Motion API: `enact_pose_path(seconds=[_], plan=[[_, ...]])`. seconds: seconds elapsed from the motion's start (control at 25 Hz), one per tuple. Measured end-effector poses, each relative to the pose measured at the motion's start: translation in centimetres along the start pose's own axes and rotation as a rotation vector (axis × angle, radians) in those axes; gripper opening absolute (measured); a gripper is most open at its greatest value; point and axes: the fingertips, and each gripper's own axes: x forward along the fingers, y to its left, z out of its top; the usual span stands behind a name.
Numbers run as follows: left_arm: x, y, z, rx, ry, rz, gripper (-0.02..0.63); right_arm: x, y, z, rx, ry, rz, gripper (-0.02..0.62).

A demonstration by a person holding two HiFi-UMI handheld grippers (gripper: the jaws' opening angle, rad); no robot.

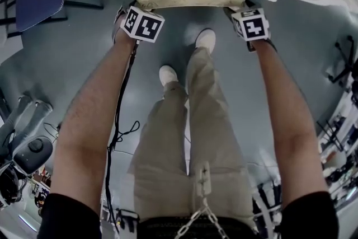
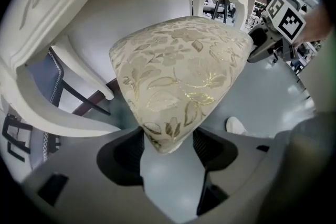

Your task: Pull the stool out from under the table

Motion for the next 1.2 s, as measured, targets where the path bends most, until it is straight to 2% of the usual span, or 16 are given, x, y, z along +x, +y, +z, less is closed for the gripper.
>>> enact_pose_path(seconds=[0.12,0.48,0.64,0.8,0.92,0.96,1.0,1.04,1.08,1.12,1.2], plan=[[0.2,-0.8,-0.6,0.008,0.0,-0.014,0.285,-0.1,1.4,-1.2,0.032,0.014,0.044,0.331],[1.0,-3.8,-3.3,0.046,0.033,-0.072,0.285,-0.1,2.8,-5.7,0.051,0.061,0.036,0.331],[1.0,-4.2,-4.0,0.042,0.037,-0.077,0.286,-0.4,3.4,-6.5,0.054,0.074,0.038,0.33],[1.0,-4.0,-4.1,0.037,-0.012,-0.062,0.286,-0.8,4.1,-6.7,0.064,0.074,0.038,0.331],[-0.3,-2.3,-4.9,-0.06,-0.084,-0.043,0.266,-1.5,4.3,-5.3,0.086,0.061,0.038,0.331],[-1.3,-1.5,-5.3,-0.121,-0.118,-0.021,0.234,-2.1,3.9,-4.5,0.106,0.03,0.027,0.33],[-2.7,-0.6,-5.5,-0.187,-0.165,0.007,0.158,-3.0,3.4,-3.7,0.132,-0.017,0.01,0.325],[-4.7,-0.2,-5.6,-0.252,-0.224,0.027,0.065,-4.4,3.1,-2.9,0.157,-0.074,-0.009,0.267],[-7.3,-0.4,-5.7,-0.307,-0.291,0.032,0.02,-6.3,3.2,-2.3,0.174,-0.14,-0.021,0.089],[-10.4,-1.2,-5.8,-0.344,-0.362,0.022,0.003,-8.6,3.8,-1.8,0.183,-0.214,-0.015,0.003],[-17.0,-3.1,-4.8,-0.377,-0.514,-0.023,0.003,-14.0,5.5,-0.1,0.186,-0.382,0.025,0.002]])
